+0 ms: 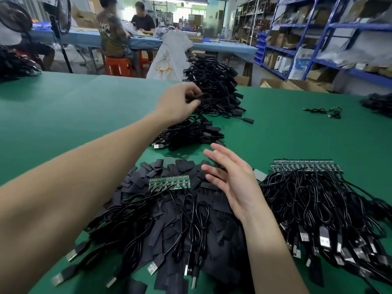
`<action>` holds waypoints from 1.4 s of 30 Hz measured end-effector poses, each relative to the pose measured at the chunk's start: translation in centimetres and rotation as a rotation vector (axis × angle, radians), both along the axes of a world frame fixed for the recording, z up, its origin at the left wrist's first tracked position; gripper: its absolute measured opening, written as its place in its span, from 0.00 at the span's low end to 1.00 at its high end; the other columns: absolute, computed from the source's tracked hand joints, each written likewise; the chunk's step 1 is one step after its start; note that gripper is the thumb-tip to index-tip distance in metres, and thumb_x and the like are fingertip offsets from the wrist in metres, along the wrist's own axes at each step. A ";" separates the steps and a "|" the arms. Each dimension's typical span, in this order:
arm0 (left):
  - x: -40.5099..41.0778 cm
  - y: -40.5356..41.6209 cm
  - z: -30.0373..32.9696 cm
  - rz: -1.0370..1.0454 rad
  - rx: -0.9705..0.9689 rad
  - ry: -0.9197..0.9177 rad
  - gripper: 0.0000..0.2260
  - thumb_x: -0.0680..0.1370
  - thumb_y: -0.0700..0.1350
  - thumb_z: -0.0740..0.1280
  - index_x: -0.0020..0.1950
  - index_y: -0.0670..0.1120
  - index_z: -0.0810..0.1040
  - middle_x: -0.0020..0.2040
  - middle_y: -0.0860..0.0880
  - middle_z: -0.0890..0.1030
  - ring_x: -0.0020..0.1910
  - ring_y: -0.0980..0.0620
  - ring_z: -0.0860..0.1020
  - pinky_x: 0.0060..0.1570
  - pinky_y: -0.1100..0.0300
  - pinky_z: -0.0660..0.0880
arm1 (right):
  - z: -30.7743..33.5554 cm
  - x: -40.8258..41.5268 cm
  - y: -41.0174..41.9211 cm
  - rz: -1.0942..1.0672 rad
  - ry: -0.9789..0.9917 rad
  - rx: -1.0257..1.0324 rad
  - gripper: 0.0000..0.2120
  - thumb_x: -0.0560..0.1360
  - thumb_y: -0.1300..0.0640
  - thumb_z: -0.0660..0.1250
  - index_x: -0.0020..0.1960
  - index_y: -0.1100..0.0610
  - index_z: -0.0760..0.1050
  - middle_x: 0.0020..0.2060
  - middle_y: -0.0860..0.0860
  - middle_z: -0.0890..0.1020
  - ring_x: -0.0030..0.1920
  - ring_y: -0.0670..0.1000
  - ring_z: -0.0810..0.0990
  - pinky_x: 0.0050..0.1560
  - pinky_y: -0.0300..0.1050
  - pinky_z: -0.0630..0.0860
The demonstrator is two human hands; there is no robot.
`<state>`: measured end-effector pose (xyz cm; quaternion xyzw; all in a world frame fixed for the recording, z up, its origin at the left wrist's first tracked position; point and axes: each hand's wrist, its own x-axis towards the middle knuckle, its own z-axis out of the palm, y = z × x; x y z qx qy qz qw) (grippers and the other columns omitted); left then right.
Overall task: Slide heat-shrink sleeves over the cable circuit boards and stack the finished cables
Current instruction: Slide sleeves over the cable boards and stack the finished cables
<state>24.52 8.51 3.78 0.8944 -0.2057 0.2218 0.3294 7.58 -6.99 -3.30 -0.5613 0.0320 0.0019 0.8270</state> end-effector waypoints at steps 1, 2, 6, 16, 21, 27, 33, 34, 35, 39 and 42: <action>0.5 0.1 -1.1 0.033 0.109 -0.024 0.09 0.78 0.46 0.71 0.58 0.51 0.80 0.51 0.51 0.83 0.51 0.48 0.80 0.54 0.55 0.75 | 0.0 0.0 0.0 0.002 0.001 -0.010 0.12 0.79 0.54 0.71 0.62 0.51 0.81 0.54 0.47 0.87 0.46 0.49 0.87 0.42 0.38 0.81; 1.0 0.3 -2.2 0.061 0.221 -0.053 0.10 0.78 0.46 0.70 0.59 0.50 0.79 0.53 0.49 0.84 0.53 0.45 0.79 0.54 0.53 0.75 | -0.1 0.0 -0.1 0.005 0.000 -0.020 0.12 0.79 0.54 0.70 0.62 0.51 0.81 0.53 0.47 0.87 0.45 0.49 0.87 0.42 0.38 0.81; 2.5 1.6 -4.8 0.154 0.494 -0.149 0.09 0.79 0.49 0.69 0.59 0.50 0.80 0.57 0.47 0.81 0.60 0.42 0.74 0.57 0.50 0.67 | -0.2 0.1 -0.2 0.002 0.001 -0.030 0.11 0.79 0.54 0.69 0.61 0.52 0.81 0.52 0.48 0.88 0.44 0.48 0.86 0.42 0.38 0.81; 0.4 1.7 -4.9 0.159 0.426 -0.124 0.15 0.80 0.50 0.66 0.66 0.50 0.79 0.62 0.46 0.77 0.64 0.44 0.71 0.62 0.49 0.66 | -0.1 0.2 -0.4 -0.028 0.033 -0.017 0.07 0.81 0.56 0.68 0.57 0.52 0.82 0.49 0.48 0.88 0.41 0.47 0.85 0.40 0.38 0.81; -5.9 2.5 -4.7 0.021 0.063 0.112 0.02 0.79 0.47 0.69 0.50 0.50 0.80 0.45 0.52 0.81 0.43 0.52 0.77 0.47 0.58 0.75 | 0.0 0.3 -0.6 -0.035 0.054 -0.062 0.07 0.81 0.56 0.67 0.56 0.52 0.82 0.47 0.48 0.88 0.37 0.45 0.83 0.35 0.35 0.77; -11.5 3.1 -5.7 -0.021 -0.060 0.221 0.07 0.80 0.50 0.68 0.43 0.52 0.80 0.38 0.56 0.81 0.38 0.57 0.78 0.40 0.71 0.71 | -0.4 0.4 0.1 0.027 -0.008 -0.519 0.06 0.80 0.51 0.68 0.51 0.48 0.84 0.44 0.41 0.87 0.42 0.38 0.81 0.45 0.38 0.75; -12.0 2.6 -7.4 0.143 0.270 0.260 0.20 0.84 0.58 0.56 0.38 0.49 0.73 0.36 0.50 0.77 0.43 0.44 0.77 0.39 0.54 0.68 | -1.1 0.6 2.0 0.059 -0.099 -0.950 0.05 0.77 0.51 0.69 0.48 0.43 0.84 0.42 0.36 0.85 0.44 0.30 0.79 0.41 0.23 0.70; -12.0 2.6 -7.7 0.163 0.299 0.248 0.21 0.84 0.59 0.55 0.36 0.50 0.72 0.35 0.49 0.77 0.43 0.43 0.77 0.39 0.54 0.67 | -1.0 0.6 2.0 0.044 -0.100 -0.906 0.05 0.76 0.52 0.71 0.47 0.44 0.85 0.41 0.37 0.86 0.44 0.31 0.80 0.43 0.24 0.71; -12.0 2.7 -7.9 0.177 0.293 0.246 0.23 0.84 0.59 0.55 0.34 0.49 0.71 0.34 0.49 0.77 0.42 0.43 0.77 0.38 0.54 0.66 | -0.9 0.6 1.9 0.038 -0.090 -0.835 0.04 0.75 0.53 0.73 0.47 0.45 0.85 0.41 0.39 0.86 0.44 0.33 0.82 0.45 0.28 0.74; -12.0 2.9 -7.6 0.217 0.089 0.212 0.29 0.83 0.62 0.56 0.33 0.43 0.75 0.27 0.49 0.74 0.36 0.44 0.75 0.34 0.54 0.65 | 0.1 0.1 1.8 0.048 -0.031 -0.532 0.06 0.72 0.54 0.78 0.48 0.50 0.85 0.39 0.47 0.88 0.38 0.40 0.83 0.38 0.29 0.73; -12.1 2.5 -7.1 0.261 0.008 0.170 0.32 0.82 0.66 0.54 0.33 0.41 0.75 0.28 0.47 0.76 0.36 0.42 0.76 0.33 0.54 0.66 | 0.8 -0.3 2.3 0.102 0.021 -0.488 0.07 0.71 0.52 0.78 0.47 0.53 0.85 0.38 0.48 0.87 0.34 0.43 0.81 0.30 0.31 0.71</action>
